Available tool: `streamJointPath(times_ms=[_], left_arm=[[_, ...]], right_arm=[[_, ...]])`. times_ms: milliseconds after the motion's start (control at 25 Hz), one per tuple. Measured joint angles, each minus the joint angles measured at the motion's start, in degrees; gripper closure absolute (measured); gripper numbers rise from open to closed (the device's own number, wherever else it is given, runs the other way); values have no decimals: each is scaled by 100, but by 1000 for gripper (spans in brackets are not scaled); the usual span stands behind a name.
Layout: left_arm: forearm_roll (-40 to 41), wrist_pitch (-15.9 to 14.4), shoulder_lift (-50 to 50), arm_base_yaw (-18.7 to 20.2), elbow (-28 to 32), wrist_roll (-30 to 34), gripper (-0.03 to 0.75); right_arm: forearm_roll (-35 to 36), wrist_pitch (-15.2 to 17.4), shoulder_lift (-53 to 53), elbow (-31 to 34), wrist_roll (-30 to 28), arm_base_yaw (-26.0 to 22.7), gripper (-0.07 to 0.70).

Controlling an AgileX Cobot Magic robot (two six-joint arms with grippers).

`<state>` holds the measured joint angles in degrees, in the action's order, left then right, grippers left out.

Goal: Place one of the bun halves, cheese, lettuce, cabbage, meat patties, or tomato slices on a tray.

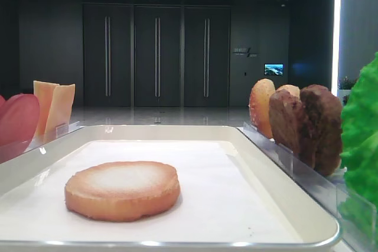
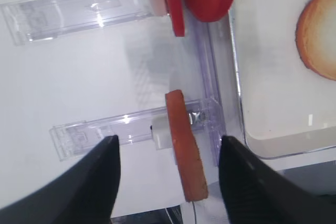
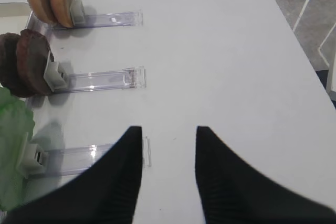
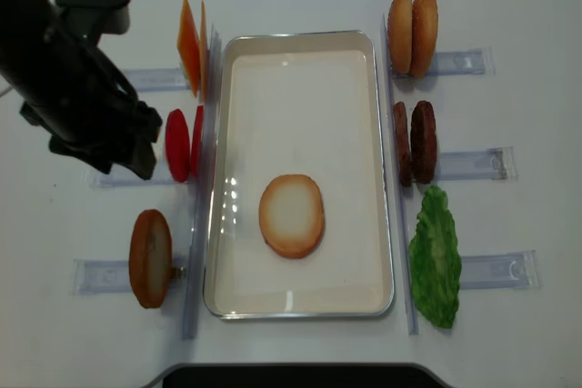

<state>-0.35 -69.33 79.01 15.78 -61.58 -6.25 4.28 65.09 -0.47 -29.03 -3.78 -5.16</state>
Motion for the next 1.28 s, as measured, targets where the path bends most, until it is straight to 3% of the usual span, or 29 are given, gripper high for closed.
streamJointPath(times_ms=[560,840,1040,1280], left_arm=[[265,-79,-1079,-1650,0,781,261],[350,-98,-1731,-1719,253,836,261],[350,-116,-2643,-1719,1195,836,261],[345,-176,-4573,-1719,2097,836,261]], right_arm=[[0,0,0,0,0,0,391],[0,0,0,0,0,0,391],[0,0,0,0,0,0,391],[0,0,0,0,0,0,391]])
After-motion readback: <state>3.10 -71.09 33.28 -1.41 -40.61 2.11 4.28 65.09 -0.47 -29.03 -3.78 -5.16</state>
